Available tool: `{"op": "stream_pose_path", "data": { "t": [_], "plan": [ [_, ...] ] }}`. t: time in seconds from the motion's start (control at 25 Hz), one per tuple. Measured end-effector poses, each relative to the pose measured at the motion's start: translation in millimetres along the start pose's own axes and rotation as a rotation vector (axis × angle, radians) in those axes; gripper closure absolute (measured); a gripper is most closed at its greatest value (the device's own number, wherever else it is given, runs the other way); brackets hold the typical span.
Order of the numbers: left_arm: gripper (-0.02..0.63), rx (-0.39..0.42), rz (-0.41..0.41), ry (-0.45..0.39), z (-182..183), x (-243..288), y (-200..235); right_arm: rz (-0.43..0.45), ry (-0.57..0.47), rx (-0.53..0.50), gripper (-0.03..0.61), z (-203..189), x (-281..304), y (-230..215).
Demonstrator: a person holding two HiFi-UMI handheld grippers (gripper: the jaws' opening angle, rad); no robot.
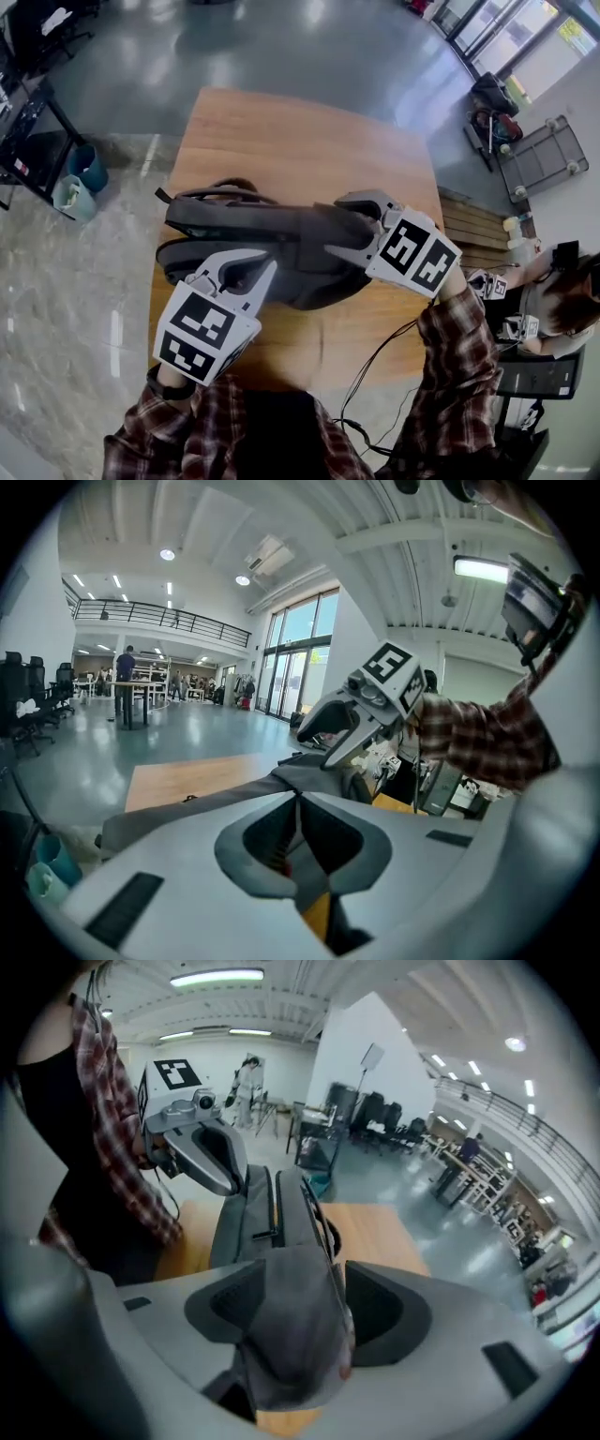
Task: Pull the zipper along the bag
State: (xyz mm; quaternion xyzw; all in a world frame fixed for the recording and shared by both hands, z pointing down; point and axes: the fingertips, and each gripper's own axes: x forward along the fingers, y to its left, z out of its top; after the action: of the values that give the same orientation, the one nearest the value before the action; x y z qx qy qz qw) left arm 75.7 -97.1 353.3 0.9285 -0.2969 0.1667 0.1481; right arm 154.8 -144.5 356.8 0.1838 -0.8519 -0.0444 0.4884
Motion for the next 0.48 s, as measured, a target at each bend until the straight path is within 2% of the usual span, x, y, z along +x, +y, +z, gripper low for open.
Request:
{"op": "stream_pose_path", "data": {
  "t": [0.08, 0.28, 0.48],
  "plan": [
    [0.604, -0.006, -0.004, 0.010, -3.4, 3.4, 1.8, 0.081, 0.071, -0.047, 0.325, -3.4, 8.1, -8.8],
    [0.604, -0.014, -0.015, 0.028, -9.3, 9.3, 1.3, 0.266, 0.245, -0.091, 0.325, -12.6, 33.9, -19.9],
    [0.604, -0.021, -0.018, 0.047, -13.1, 12.3, 2.7, 0.408, 0.378, -0.061, 0.325, -24.5, 56.5, -9.4]
  ]
}}
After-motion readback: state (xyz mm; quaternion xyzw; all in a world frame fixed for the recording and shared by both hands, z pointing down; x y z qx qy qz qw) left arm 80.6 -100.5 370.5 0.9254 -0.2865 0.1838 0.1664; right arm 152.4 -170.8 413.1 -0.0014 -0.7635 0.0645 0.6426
